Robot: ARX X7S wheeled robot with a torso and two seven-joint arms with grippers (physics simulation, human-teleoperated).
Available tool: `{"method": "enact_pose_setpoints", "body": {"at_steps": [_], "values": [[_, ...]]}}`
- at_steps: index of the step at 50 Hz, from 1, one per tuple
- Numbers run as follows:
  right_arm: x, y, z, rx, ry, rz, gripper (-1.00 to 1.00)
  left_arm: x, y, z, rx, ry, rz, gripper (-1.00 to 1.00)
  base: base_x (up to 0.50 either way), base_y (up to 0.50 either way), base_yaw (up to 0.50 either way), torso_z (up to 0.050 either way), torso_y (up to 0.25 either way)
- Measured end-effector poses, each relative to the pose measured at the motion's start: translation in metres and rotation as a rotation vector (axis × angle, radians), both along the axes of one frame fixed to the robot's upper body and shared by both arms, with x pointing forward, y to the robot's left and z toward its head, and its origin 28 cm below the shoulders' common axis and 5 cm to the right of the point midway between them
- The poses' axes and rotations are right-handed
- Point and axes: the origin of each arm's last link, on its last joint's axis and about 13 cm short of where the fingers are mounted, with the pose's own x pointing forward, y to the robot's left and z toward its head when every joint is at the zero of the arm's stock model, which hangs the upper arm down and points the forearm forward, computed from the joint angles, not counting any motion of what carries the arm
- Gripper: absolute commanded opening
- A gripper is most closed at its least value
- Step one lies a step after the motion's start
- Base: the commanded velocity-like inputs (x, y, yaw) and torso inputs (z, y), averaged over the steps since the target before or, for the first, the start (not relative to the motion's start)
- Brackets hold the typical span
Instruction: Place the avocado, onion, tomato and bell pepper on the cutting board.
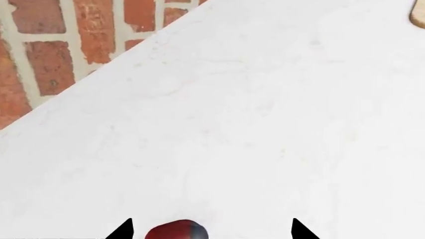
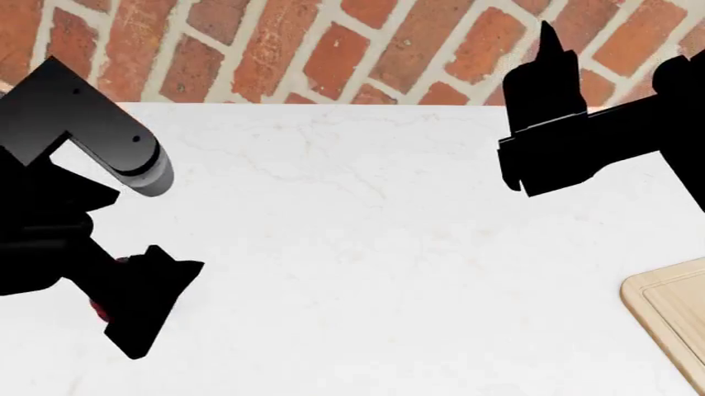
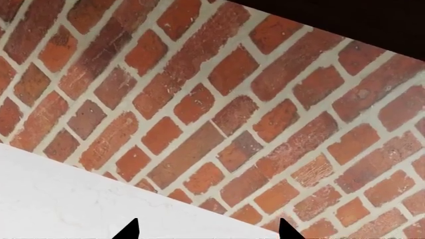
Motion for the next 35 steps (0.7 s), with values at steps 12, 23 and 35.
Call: {"method": "enact_pose_setpoints", "body": {"at_steps": [12,23,35], "values": [[-0.001,-0.001,-0.003,0.004,0.008,-0.003,1.0,0.008,0.003,-0.014,-0.003,0.017,0.033,1.0,0.0,0.0,0.0,0.0,0.0],[-0.002,-0.001,-0.004,0.006,0.011,-0.004,1.0,0.012,0.005,-0.029,-0.008,0.036,0.056,1.0,0.0,0.0,0.0,0.0,0.0],[-0.002,-0.002,-0.006,0.007,0.017,-0.003,1.0,0.021,0.008,-0.043,-0.001,0.047,0.08,1.0,0.0,0.0,0.0,0.0,0.0]]}}
